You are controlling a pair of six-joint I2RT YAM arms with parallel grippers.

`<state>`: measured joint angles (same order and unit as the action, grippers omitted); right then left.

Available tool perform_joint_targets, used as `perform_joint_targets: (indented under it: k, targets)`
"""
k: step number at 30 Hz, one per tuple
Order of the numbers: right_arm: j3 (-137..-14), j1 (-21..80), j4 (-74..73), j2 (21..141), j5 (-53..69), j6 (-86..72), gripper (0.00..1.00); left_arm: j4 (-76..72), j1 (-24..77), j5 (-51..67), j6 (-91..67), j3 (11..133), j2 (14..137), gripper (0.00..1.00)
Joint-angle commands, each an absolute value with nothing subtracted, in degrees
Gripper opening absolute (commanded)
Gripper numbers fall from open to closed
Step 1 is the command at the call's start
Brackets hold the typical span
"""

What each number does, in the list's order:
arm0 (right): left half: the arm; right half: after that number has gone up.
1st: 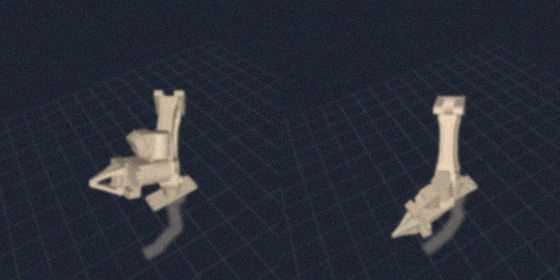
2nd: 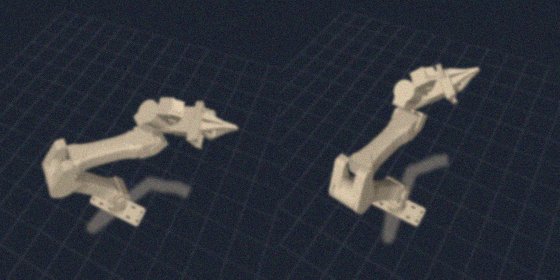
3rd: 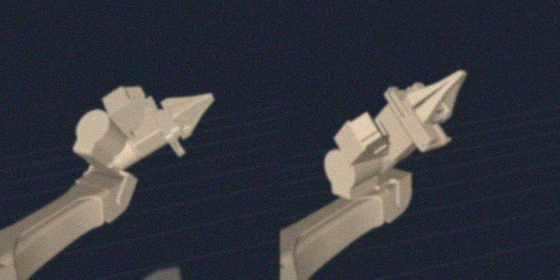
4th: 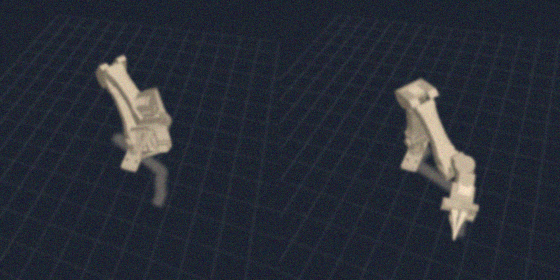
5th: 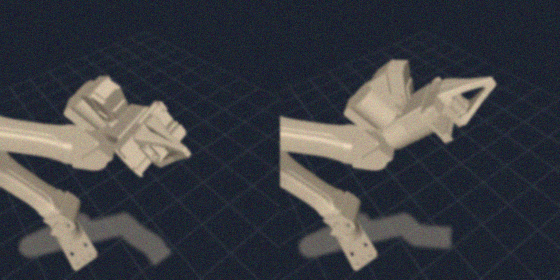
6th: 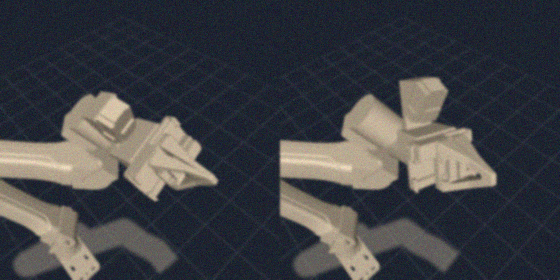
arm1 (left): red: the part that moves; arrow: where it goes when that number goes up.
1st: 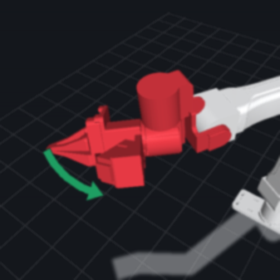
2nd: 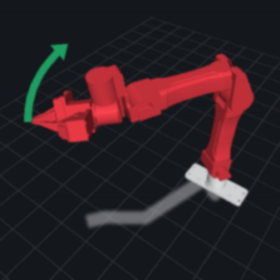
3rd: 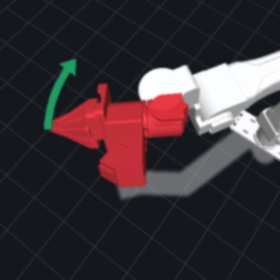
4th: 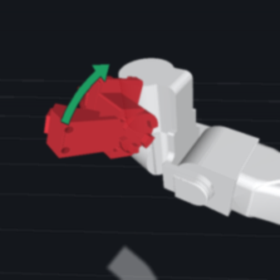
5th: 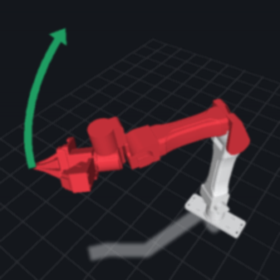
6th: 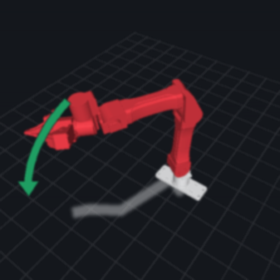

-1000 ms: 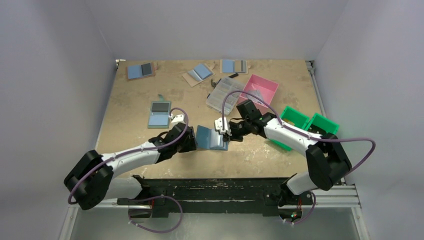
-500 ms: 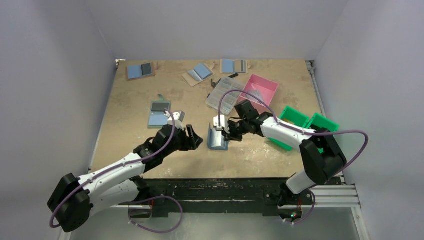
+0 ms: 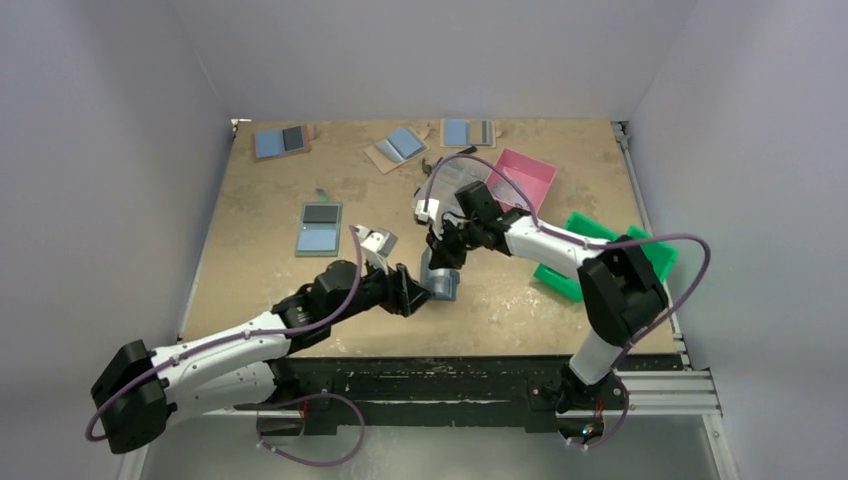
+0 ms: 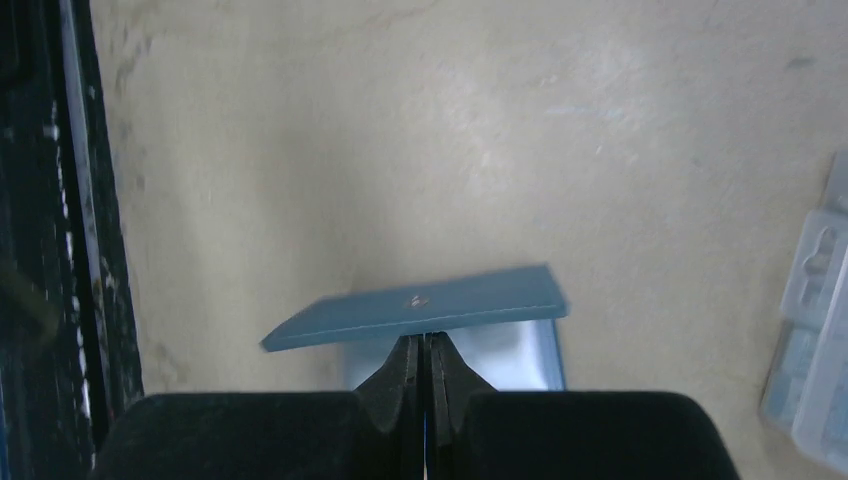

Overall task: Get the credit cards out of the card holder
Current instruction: Remove the credit card from the card holder.

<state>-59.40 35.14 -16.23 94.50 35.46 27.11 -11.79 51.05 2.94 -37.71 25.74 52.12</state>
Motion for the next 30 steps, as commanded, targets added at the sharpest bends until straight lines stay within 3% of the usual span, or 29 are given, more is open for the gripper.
perform_joint_targets:
  k: [1, 12, 30]
  targets:
    - [-70.1, 35.7, -17.0, 102.2, 38.8, 14.6, 0.0, -14.3, 56.4, -2.0, -32.2, 30.1, 57.3, 0.58]
    - [-72.4, 37.0, -15.8, 107.9, 36.8, 6.9, 0.0, -15.4, 59.7, -11.2, -29.9, 33.8, 69.2, 0.65]
    - [-72.8, 37.0, -15.9, 109.6, 37.8, 5.9, 0.01, 4.2, 64.1, -30.8, -36.7, 49.9, 88.2, 0.66]
